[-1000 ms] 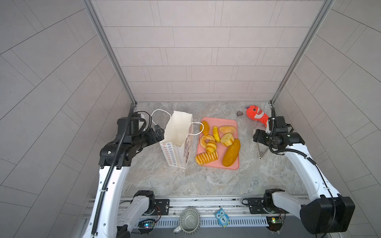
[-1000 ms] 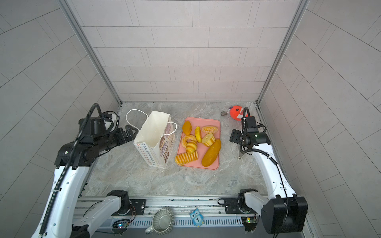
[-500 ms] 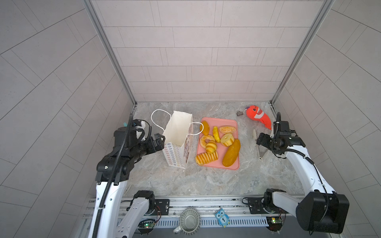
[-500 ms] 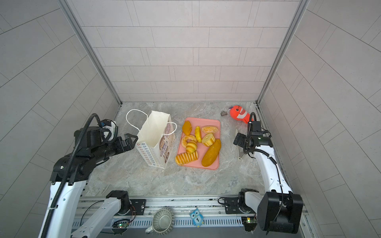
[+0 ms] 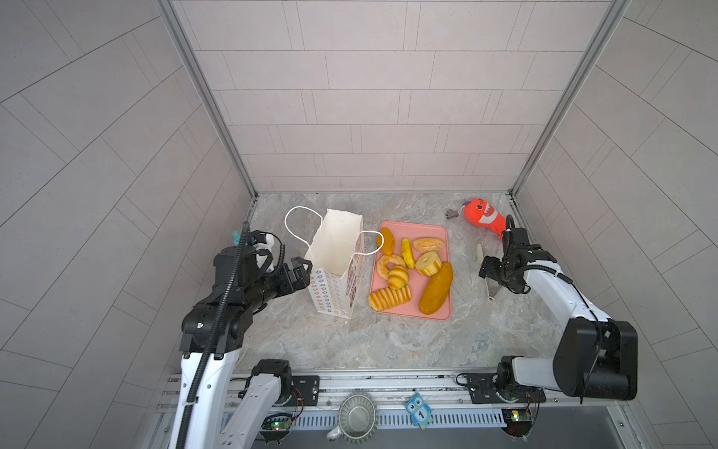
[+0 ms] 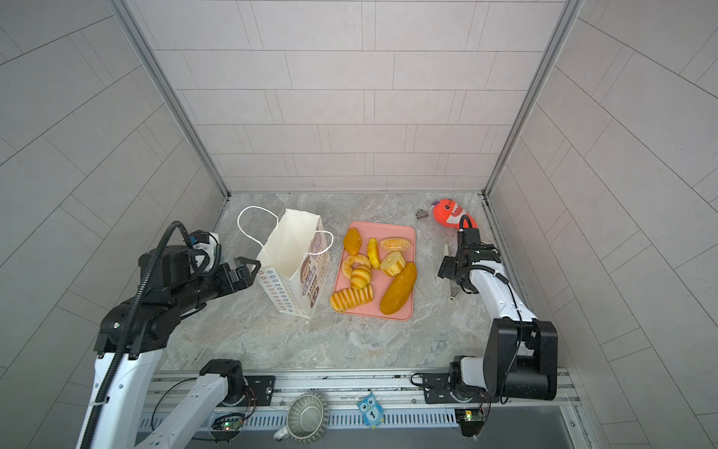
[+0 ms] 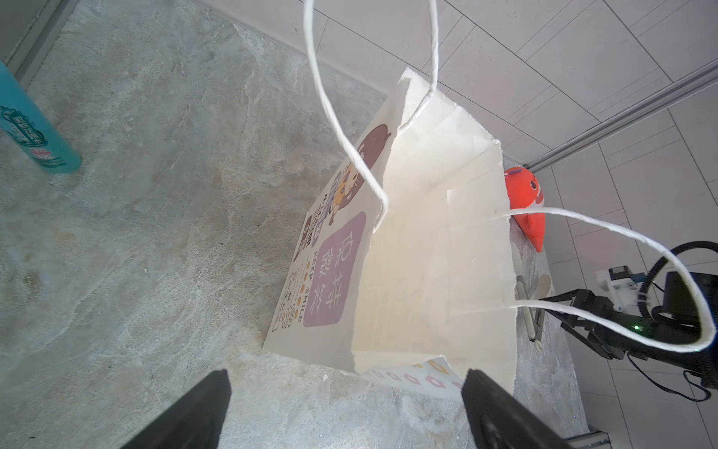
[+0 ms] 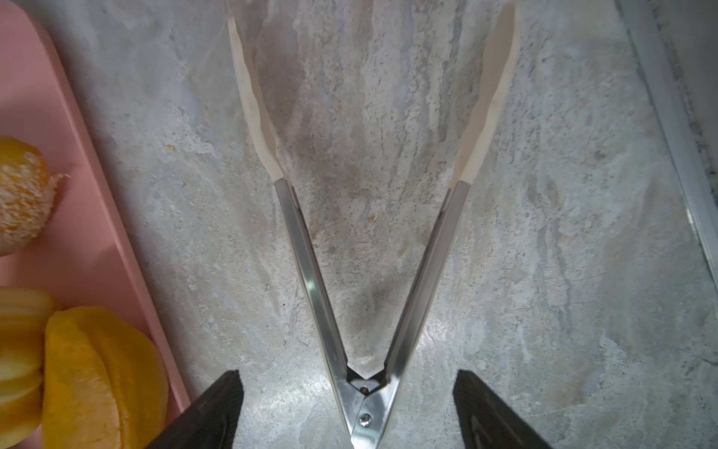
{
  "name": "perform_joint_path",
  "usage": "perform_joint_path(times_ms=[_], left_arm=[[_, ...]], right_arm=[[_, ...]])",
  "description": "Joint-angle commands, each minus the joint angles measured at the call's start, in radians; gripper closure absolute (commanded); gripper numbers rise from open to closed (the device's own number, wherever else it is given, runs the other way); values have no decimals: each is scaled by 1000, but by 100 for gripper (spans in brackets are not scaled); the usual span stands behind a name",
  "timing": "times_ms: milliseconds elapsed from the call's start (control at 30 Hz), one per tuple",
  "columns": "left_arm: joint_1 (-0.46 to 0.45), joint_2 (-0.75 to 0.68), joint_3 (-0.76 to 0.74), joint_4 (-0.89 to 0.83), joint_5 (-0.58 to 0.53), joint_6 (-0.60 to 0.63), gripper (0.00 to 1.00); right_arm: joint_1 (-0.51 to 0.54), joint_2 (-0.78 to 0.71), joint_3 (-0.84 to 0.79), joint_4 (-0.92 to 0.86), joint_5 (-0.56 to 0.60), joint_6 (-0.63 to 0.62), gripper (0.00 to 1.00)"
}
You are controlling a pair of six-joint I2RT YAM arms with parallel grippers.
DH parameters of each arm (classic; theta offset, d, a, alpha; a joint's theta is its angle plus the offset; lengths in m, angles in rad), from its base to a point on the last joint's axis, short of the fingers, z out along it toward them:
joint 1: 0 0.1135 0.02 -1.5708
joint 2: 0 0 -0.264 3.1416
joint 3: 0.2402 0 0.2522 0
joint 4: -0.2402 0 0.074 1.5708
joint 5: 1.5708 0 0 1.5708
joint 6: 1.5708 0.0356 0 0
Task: Place the fake bread into the paper bag
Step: 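Lower the right gripper onto the metal tong handle and close on it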
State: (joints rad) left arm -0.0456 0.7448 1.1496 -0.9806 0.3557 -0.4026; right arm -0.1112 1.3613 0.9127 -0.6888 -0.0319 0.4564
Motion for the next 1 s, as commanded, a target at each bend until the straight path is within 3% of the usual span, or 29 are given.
perform_joint_path(times_ms=[0, 433, 967], left_arm=[[6, 4, -6, 21, 8, 1, 0], [6, -1, -11, 18, 2, 3, 0], [6, 5, 19, -13, -6, 14, 0]], right_arm=[[20, 42, 36, -44, 54, -6, 14], [30, 106, 12, -14, 118, 9, 12], [27, 233, -2, 102, 112, 21, 11]])
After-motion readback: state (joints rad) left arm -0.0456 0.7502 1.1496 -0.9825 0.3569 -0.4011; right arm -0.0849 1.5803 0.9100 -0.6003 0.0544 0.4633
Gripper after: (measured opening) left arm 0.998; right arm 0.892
